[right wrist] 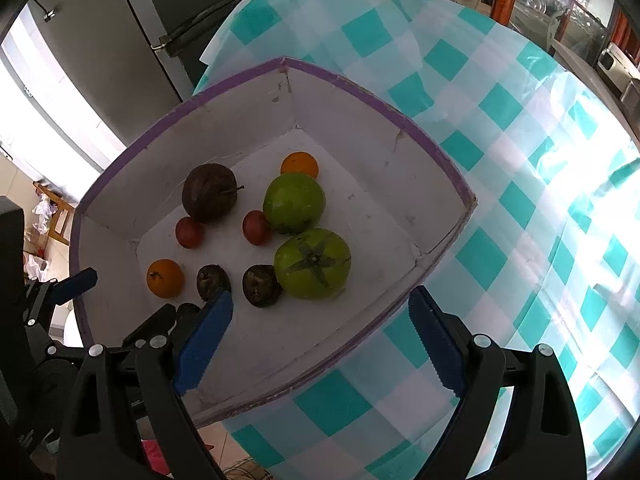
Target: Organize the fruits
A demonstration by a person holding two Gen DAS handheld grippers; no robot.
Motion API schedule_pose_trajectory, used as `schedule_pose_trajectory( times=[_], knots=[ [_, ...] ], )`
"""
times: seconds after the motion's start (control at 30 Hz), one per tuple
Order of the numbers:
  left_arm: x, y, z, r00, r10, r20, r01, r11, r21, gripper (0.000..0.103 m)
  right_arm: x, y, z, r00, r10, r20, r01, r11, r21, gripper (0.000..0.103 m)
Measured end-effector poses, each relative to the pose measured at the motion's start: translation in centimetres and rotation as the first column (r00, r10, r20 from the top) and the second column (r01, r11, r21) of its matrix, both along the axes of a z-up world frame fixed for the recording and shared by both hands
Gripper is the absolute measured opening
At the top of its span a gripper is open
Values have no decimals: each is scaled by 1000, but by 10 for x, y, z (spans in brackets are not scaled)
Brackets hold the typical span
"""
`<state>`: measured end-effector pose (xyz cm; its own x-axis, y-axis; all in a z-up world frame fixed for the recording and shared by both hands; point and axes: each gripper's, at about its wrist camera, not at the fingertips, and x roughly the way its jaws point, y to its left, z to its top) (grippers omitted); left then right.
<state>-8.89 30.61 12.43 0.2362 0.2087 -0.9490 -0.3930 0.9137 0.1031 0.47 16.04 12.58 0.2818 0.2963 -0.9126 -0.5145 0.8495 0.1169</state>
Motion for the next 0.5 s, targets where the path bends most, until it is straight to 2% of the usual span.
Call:
schedule_pose_trajectory(
  times=[0.3,0.5],
  knots=[
    [2,4,-7,1000,-4,-26,4,1000,17,101,-3,7,2,999,5,35,-5,1000,-15,87],
    [5,13,-15,999,-8,-46,8,1000,17,101,-11,19,2,996,18,88,-15,999,-32,87]
  ],
)
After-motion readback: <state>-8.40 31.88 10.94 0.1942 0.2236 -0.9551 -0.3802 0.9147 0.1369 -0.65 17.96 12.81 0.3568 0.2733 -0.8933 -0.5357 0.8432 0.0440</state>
